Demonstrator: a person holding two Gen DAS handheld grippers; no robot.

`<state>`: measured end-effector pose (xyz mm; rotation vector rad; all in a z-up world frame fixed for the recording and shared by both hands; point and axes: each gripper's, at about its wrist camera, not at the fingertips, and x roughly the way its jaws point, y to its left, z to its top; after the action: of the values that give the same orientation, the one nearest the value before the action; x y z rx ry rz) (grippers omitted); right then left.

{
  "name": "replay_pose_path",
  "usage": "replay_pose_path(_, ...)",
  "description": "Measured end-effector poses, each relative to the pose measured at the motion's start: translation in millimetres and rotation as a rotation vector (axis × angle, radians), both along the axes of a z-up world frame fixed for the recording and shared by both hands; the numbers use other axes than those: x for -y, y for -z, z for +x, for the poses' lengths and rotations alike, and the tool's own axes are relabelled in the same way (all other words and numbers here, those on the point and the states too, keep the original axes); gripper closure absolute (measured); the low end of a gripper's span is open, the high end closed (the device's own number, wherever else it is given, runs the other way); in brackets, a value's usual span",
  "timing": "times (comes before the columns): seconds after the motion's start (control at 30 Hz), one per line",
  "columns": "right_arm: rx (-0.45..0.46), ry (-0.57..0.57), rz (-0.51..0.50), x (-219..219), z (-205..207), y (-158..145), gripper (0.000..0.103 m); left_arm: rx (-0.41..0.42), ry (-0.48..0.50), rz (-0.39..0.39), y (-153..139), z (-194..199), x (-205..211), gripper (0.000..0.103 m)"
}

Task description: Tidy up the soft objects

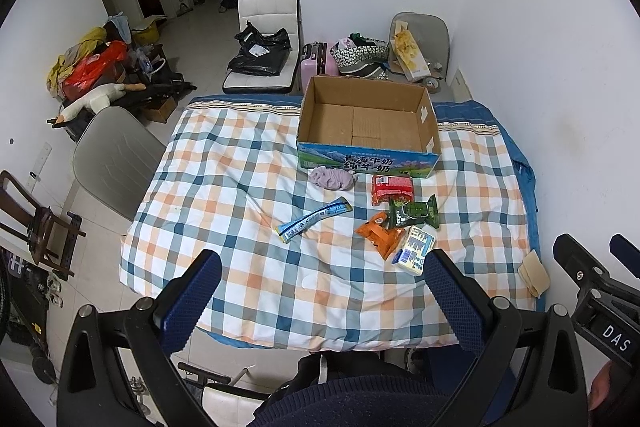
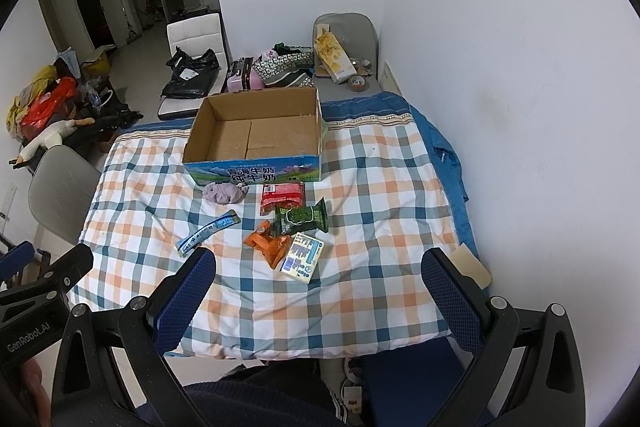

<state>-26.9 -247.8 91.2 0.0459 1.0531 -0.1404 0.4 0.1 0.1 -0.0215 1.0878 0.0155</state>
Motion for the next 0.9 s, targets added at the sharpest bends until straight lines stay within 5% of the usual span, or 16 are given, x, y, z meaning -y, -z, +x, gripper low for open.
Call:
replay_pose_path(0.73,0.005,-0.001,0.007,-1.1,-1.5,-0.1,0.0,0.008,-0.002,-0.002,0.6,0.8,-0.2,0.0)
replay_pose_path(0.9,-0.058,0.006,0.066,-1.8,31.2,16.8,0.0,0.005,-0.033,-0.006,16.1,19.1,-4.1,0.0)
